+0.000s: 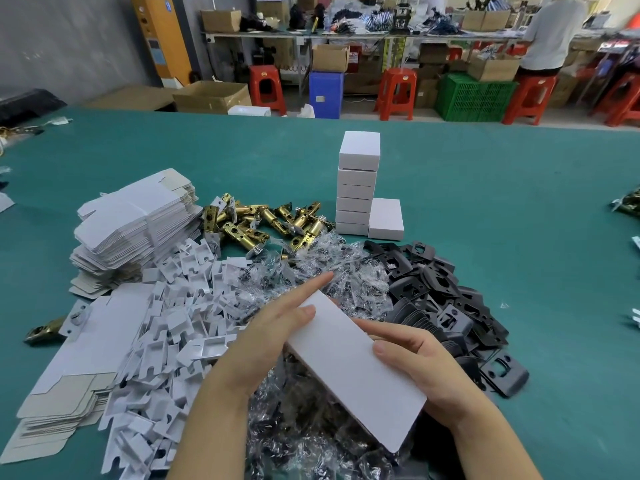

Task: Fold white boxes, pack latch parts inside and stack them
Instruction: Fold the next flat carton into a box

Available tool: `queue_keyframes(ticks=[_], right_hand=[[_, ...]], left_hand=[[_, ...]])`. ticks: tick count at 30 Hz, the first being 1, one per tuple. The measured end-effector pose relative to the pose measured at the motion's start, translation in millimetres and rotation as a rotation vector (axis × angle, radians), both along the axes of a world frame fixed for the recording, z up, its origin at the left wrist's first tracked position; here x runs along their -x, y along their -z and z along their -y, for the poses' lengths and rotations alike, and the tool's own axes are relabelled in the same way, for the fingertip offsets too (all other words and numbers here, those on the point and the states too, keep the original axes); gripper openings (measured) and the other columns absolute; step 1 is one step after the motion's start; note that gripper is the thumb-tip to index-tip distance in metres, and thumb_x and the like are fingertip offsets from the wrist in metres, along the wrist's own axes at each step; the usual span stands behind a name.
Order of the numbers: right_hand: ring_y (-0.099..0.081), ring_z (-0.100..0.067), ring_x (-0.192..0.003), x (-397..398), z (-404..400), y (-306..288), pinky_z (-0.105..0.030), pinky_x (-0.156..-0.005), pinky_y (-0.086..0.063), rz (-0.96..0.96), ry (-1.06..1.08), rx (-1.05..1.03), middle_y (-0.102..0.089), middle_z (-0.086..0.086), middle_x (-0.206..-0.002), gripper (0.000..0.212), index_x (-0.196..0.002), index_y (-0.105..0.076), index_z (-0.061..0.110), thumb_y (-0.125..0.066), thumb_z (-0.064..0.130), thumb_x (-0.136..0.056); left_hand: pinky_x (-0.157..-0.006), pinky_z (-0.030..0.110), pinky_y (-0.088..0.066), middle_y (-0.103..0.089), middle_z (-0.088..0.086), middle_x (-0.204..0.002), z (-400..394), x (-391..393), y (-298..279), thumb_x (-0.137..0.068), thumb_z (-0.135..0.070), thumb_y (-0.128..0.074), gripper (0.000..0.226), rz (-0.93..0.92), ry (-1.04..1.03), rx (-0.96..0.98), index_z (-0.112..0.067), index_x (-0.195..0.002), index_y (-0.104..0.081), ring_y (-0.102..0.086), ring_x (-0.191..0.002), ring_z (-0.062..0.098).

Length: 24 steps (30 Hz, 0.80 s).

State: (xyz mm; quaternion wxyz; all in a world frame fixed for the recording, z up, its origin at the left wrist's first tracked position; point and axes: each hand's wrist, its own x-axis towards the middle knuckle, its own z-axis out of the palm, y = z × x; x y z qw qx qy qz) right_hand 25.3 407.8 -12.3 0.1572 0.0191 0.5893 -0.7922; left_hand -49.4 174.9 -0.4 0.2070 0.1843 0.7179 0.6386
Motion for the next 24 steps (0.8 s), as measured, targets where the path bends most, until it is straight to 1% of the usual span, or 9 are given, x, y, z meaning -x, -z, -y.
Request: queue_keyframes(ticks=[3,6,10,13,16,18,19,22,24], right_hand=[[-0.074,-0.026,-0.091,0.2,-1.0,-1.1,-0.033,-0.072,-0.060,0.018,-0.004,0.013,-0.075,-0.017,-0.116,0.038,-0.124,-0.075,0.025,-0.072,0.024,-0.085],[-0.074,-0.026,-0.092,0.4,-1.2,-0.9,-0.034,-0.074,-0.060,0.026,-0.018,0.023,-0.075,-0.017,-0.118,0.039,-0.125,-0.074,0.024,-0.072,0.024,-0.086],[-0.075,-0.025,-0.090,0.6,-1.6,-0.9,-0.032,-0.071,-0.060,0.044,-0.010,0.057,-0.075,-0.017,-0.116,0.043,-0.124,-0.075,0.023,-0.078,0.029,-0.082],[-0.075,-0.024,-0.089,0.4,-2.2,-0.4,-0.032,-0.071,-0.060,0.046,-0.012,0.057,-0.076,-0.016,-0.114,0.038,-0.123,-0.075,0.024,-0.074,0.024,-0.086],[-0.075,-0.025,-0.089,0.6,-2.7,0.1,-0.033,-0.071,-0.060,0.055,-0.008,0.058,-0.076,-0.017,-0.114,0.037,-0.123,-0.076,0.023,-0.073,0.023,-0.085],[-0.074,-0.026,-0.090,0.9,-3.6,-1.0,-0.033,-0.073,-0.060,0.061,-0.012,0.062,-0.075,-0.018,-0.117,0.043,-0.123,-0.075,0.022,-0.077,0.027,-0.081],[-0.074,-0.026,-0.090,1.1,-4.2,-1.5,-0.033,-0.072,-0.060,0.065,-0.014,0.068,-0.074,-0.019,-0.117,0.046,-0.124,-0.075,0.021,-0.079,0.029,-0.078],[-0.075,-0.026,-0.090,1.9,-6.1,-1.5,-0.032,-0.072,-0.060,0.077,-0.024,0.093,-0.074,-0.020,-0.118,0.050,-0.124,-0.075,0.019,-0.079,0.029,-0.075],[-0.075,-0.027,-0.090,1.8,-7.0,-0.8,-0.033,-0.073,-0.060,0.087,-0.026,0.101,-0.073,-0.021,-0.120,0.051,-0.124,-0.075,0.018,-0.080,0.028,-0.075]], left_hand=[[-0.108,0.050,-0.044,-0.066,0.001,-0.137,1.8,0.9,1.5,-0.096,-0.035,-0.038,0.050,0.099,0.015,-0.104,-0.042,-0.141,-0.059,-0.061,-0.126,0.025],[-0.105,0.047,-0.042,-0.064,0.003,-0.139,2.7,1.3,2.6,-0.093,-0.027,-0.035,0.054,0.139,0.040,-0.137,-0.037,-0.140,-0.061,-0.059,-0.128,0.025],[-0.110,0.051,-0.040,-0.064,0.000,-0.140,1.2,2.2,4.8,-0.096,-0.029,-0.034,0.052,0.131,0.054,-0.127,-0.039,-0.140,-0.061,-0.059,-0.128,0.026],[-0.110,0.054,-0.041,-0.063,-0.003,-0.140,0.3,1.5,4.4,-0.098,-0.040,-0.037,0.049,0.102,0.066,-0.082,-0.042,-0.142,-0.057,-0.061,-0.126,0.023],[-0.108,0.049,-0.043,-0.062,-0.006,-0.141,1.3,2.4,5.2,-0.094,-0.049,-0.043,0.051,0.070,0.105,-0.049,-0.046,-0.144,-0.053,-0.060,-0.126,0.021],[-0.106,0.051,-0.040,-0.061,-0.003,-0.143,2.6,2.8,6.9,-0.091,-0.043,-0.044,0.055,0.111,0.136,-0.094,-0.044,-0.145,-0.052,-0.056,-0.130,0.028],[-0.107,0.055,-0.037,-0.059,0.000,-0.144,3.7,2.7,7.9,-0.088,-0.039,-0.045,0.059,0.142,0.155,-0.133,-0.041,-0.147,-0.052,-0.053,-0.133,0.031],[-0.117,0.069,-0.019,-0.053,0.010,-0.150,6.8,1.7,9.8,-0.082,-0.029,-0.047,0.070,0.213,0.201,-0.231,-0.030,-0.152,-0.047,-0.041,-0.142,0.040],[-0.116,0.069,-0.019,-0.049,0.012,-0.153,7.6,2.2,10.4,-0.081,-0.026,-0.048,0.073,0.234,0.225,-0.261,-0.028,-0.154,-0.045,-0.038,-0.144,0.042]])
